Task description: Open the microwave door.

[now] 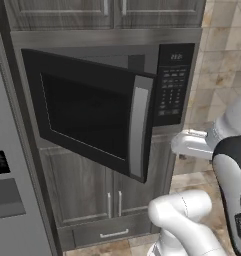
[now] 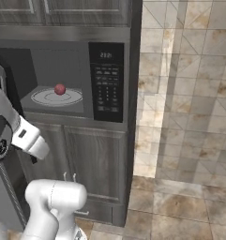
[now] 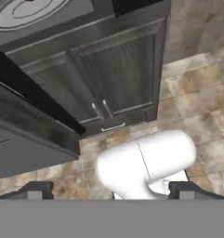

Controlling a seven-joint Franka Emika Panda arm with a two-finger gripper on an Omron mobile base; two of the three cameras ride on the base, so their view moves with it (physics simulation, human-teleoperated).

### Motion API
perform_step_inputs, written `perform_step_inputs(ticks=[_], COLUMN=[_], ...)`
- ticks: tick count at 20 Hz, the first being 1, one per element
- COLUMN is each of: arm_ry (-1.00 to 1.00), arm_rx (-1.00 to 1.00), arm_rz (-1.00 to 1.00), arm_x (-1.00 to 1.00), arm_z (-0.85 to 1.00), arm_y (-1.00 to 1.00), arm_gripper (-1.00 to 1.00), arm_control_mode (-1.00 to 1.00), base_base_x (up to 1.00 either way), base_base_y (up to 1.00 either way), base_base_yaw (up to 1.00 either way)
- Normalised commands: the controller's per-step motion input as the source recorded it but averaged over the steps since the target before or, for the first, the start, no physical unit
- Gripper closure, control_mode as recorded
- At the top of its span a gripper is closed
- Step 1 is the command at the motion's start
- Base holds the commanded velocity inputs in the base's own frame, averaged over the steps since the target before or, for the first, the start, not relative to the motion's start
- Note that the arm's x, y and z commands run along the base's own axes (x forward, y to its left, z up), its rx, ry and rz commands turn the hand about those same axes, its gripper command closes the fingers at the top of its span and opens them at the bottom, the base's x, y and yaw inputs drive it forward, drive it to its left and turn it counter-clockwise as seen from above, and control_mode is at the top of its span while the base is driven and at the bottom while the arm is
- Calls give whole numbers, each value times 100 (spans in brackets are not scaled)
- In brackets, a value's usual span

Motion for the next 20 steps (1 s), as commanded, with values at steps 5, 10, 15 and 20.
perform_step_inputs(ticks=[5,10,15,20], arm_ry=[7,1,-5,-4], arm_rx=[38,50,34,32], arm_rz=[19,17,6,2], arm_x=[84,100,100,100], arm_z=[0,-12,-35,-23], arm_y=[-98,-51,5,55], arm_gripper=[-100,-100,-100,-100], arm_control_mode=[-100,-100,-100,-100], base_base_x=[0,0,0,0], base_base_y=[0,0,0,0], base_base_yaw=[0,0,0,0])
